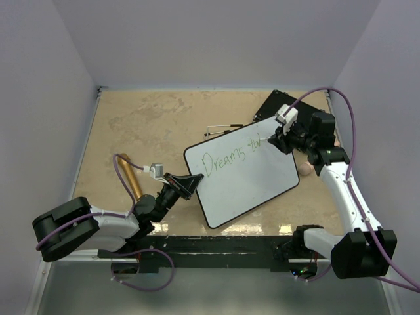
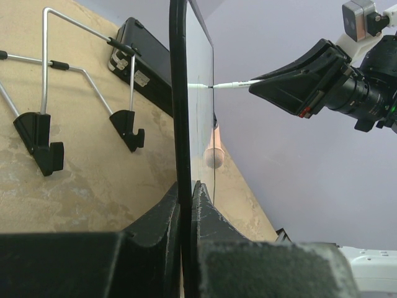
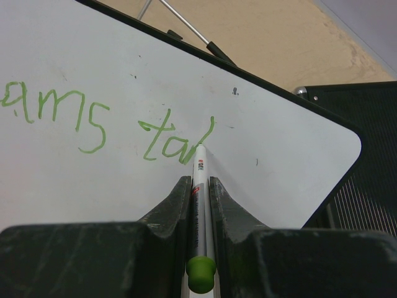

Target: Write a sentence on the whiteboard

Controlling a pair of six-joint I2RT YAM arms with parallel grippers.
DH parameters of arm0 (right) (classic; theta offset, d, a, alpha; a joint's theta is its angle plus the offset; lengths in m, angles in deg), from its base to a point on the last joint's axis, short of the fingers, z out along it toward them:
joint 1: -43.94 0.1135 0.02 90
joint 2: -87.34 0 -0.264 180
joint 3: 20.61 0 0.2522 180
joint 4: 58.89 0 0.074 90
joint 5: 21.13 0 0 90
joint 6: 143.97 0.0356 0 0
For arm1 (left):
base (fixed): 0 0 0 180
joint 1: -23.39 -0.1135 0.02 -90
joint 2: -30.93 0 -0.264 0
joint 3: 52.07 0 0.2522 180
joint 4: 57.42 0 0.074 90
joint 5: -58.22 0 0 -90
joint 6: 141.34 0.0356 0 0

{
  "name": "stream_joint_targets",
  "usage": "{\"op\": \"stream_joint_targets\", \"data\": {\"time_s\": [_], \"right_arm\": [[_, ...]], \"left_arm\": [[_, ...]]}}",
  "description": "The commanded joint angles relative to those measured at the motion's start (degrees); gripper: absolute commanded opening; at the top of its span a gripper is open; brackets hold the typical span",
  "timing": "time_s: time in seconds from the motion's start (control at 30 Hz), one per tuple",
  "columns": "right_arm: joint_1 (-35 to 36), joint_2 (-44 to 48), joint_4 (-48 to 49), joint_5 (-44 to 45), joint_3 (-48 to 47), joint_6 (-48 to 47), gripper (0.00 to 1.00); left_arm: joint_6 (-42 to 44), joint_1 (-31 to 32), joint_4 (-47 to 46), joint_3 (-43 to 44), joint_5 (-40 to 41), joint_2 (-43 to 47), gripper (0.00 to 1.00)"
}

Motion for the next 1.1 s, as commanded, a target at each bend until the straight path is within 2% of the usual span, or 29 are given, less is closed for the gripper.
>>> {"op": "stream_joint_targets", "data": {"time_s": [0.0,0.73,1.07], "right_arm": [[-0.48,-0.11,1.24,0.19,-1.32,-0.42,0.00],[-1.01,1.03,3.44,2.92,-0.96,1.16,0.00],[-1.09,4.11,-0.78,-1.30,-0.96,-1.21,0.00]], "left_arm": [[8.25,0.11,-3.61,-2.92,-3.11,-0.58,0.00],[8.16,0.03,-3.61,-2.92,-3.03,-1.10,0.00],[7.90,0.03,-2.99,-2.92,-2.85,-1.19,0.00]]}}
